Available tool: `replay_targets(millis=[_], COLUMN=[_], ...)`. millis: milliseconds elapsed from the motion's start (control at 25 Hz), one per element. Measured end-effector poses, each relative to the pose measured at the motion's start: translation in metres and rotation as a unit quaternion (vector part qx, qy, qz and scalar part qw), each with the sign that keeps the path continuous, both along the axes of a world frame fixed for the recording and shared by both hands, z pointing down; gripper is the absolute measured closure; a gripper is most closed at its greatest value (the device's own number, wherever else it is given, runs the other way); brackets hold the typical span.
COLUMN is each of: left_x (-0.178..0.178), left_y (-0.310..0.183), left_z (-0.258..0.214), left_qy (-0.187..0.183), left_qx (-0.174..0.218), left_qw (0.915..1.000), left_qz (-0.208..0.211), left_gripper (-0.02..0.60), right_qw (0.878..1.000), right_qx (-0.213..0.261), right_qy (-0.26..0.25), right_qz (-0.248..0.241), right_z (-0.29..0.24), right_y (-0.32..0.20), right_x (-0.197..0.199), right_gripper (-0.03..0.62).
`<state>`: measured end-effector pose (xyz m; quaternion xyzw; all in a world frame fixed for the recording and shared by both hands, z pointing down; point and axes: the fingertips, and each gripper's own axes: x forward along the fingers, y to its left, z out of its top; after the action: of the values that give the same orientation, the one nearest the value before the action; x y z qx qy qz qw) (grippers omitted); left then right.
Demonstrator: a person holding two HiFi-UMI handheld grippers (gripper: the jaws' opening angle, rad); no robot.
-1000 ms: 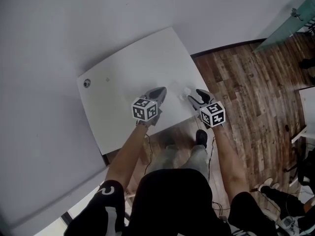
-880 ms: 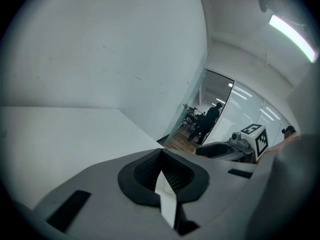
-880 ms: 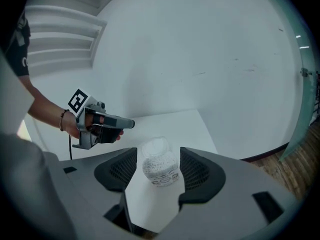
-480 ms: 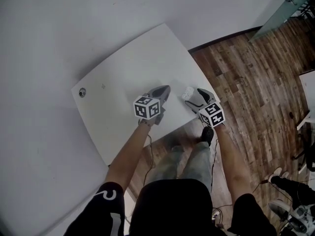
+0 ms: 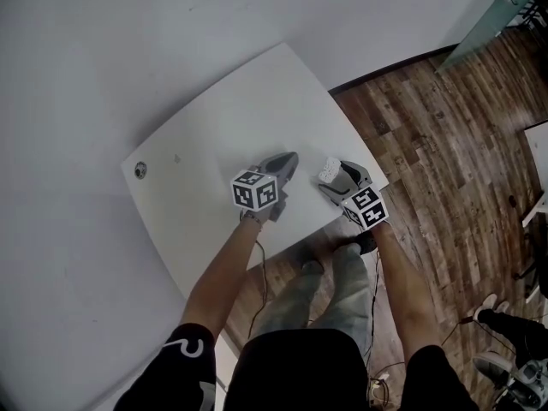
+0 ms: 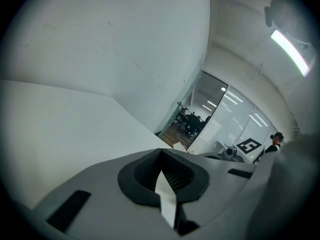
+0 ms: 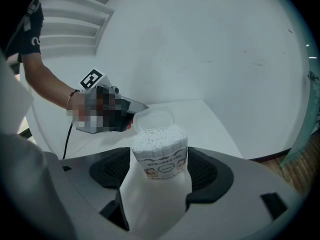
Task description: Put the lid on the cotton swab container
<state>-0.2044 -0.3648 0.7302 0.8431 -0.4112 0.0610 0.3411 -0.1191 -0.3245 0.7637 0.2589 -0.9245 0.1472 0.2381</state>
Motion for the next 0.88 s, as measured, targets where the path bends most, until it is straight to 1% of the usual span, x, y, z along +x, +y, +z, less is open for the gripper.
replay_targets(millis=[160,400,640,800,880], left_x=[0.009,0.023,0.040,0.055,0.063], left_y=[-0.004,-0.005,0.002,0.007,0.009], left_z=[0.005,-0.001,-0.012,-0.022,-0.024], left_qy=[-0.012,-0.012,0.016,0.034,0.043], left_qx=[0.001,0.013,0.019,0.031,0.031], left_qw=[0.9998,0.9993,0.9984,0.9961,0.9948], left_qz=[0.015,0.033,0.051,0.075,0.087], left_gripper=[0.557,0.557,0.557,0.557,0.548], right_qw=[1.000,1.000,1.000,1.000,1.000], right_qx=[0.002,0.000,-0.002,-0.003,-0.004], right_qy=[-0.002,-0.003,0.000,-0.001,-0.001], right_qz=[0.000,0.001,0.002,0.003,0.005], right_z=[0.000,-0.001,0.000,-0.001,-0.001], right_y=[-0.006,-0.003,0.001,0.003,0.004], right_x=[0.003,0.000,0.004,0.006,0.006], right_gripper=[0.234,0.240,0.240,0.240,0.240])
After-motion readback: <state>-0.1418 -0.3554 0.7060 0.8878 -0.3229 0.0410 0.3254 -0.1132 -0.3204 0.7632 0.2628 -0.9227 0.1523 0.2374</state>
